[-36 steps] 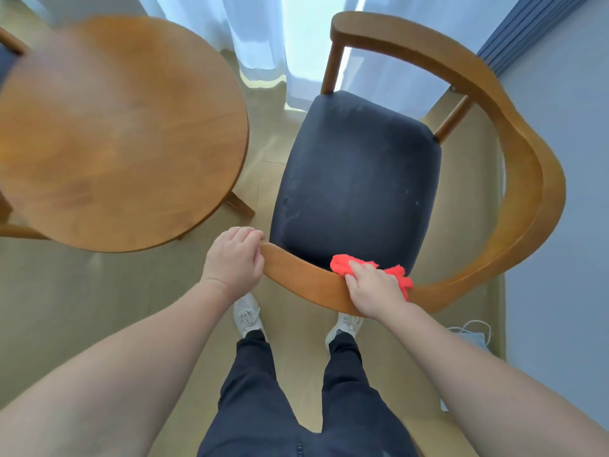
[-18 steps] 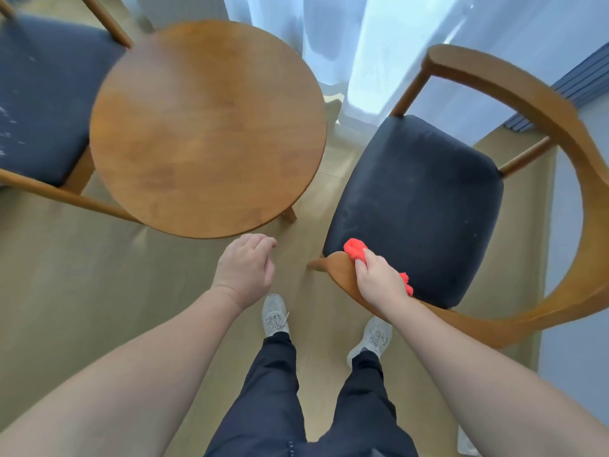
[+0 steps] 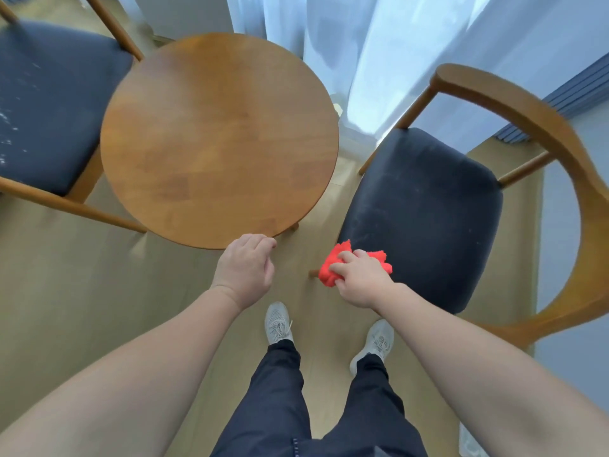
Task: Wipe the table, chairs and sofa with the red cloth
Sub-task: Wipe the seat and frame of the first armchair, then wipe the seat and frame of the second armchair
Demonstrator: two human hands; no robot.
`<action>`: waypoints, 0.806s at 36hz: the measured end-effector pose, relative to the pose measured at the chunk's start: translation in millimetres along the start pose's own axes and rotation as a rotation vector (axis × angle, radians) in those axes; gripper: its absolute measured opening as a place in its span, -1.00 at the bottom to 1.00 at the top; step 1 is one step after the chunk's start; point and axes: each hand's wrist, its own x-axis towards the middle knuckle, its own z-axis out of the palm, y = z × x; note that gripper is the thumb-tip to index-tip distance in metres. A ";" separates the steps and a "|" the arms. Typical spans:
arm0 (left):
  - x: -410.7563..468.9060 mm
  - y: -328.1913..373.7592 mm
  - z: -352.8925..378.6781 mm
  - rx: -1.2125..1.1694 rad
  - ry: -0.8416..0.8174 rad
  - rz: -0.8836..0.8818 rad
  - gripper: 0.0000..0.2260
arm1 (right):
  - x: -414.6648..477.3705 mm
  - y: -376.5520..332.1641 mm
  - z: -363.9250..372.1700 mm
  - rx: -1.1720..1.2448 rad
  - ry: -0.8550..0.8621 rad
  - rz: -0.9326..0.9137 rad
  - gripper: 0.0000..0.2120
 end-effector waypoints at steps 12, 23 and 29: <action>46.0 42.9 -46.2 0.009 0.025 0.117 -0.65 | -54.4 11.7 -67.9 0.674 0.172 0.050 -0.70; 76.9 132.5 -126.0 -0.062 0.228 0.057 -0.60 | -97.0 9.8 -183.9 1.241 0.430 -0.132 -0.73; 67.5 174.5 -183.1 -0.229 0.278 0.014 -0.47 | -130.0 -8.8 -246.4 1.356 0.294 -0.394 -0.71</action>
